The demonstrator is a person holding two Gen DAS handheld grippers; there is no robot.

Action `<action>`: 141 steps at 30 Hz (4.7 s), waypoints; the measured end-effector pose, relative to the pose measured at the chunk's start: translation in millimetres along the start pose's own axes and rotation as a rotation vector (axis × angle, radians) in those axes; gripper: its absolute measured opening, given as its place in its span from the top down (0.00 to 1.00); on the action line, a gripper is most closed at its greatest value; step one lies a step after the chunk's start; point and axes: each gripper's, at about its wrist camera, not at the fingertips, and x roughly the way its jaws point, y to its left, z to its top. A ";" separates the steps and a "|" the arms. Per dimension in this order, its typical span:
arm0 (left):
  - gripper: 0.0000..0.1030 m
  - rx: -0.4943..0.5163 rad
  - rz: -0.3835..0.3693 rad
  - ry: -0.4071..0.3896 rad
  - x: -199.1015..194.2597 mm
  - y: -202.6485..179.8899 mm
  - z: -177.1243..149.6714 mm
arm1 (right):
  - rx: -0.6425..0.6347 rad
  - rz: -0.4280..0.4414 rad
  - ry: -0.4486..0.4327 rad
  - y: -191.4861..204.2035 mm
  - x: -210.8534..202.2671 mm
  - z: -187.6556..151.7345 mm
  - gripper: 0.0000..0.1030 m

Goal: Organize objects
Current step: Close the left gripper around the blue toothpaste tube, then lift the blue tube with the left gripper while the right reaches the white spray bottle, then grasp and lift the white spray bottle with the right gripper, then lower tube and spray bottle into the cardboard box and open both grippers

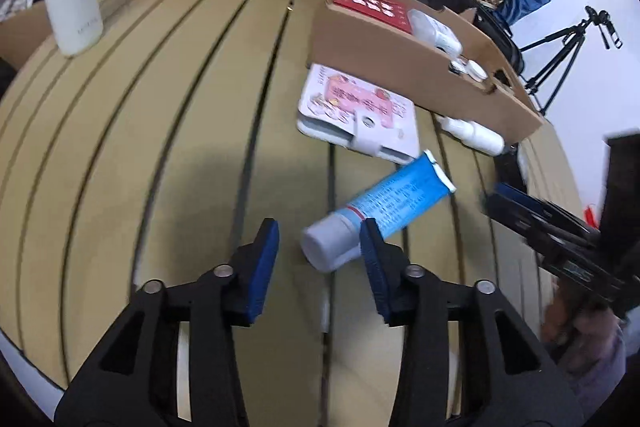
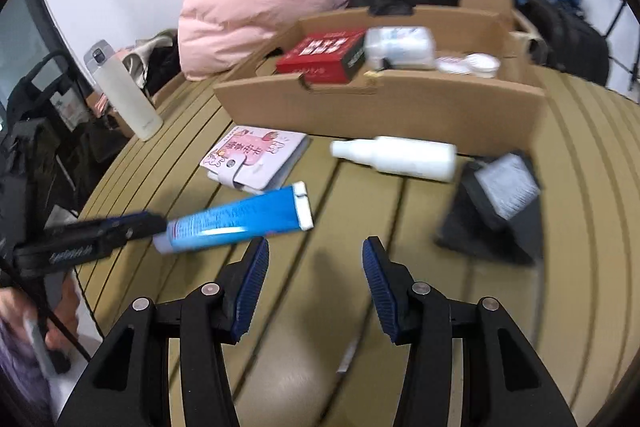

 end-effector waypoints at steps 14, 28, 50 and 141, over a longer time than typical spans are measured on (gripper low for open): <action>0.72 0.003 -0.060 -0.002 10.4 -18.0 2.0 | -0.043 0.012 0.060 11.6 41.7 2.7 0.73; 0.50 0.337 -0.013 -0.076 10.9 -75.0 -1.8 | -0.049 -0.063 0.035 -8.9 -5.1 -14.4 0.95; 0.70 0.416 -0.059 -0.032 15.2 -114.7 -5.3 | 0.191 -0.119 -0.057 -67.7 -40.0 -28.2 0.94; 0.70 0.212 0.027 0.081 89.2 -183.9 206.6 | 0.153 -0.250 -0.026 -96.1 -26.5 146.2 0.70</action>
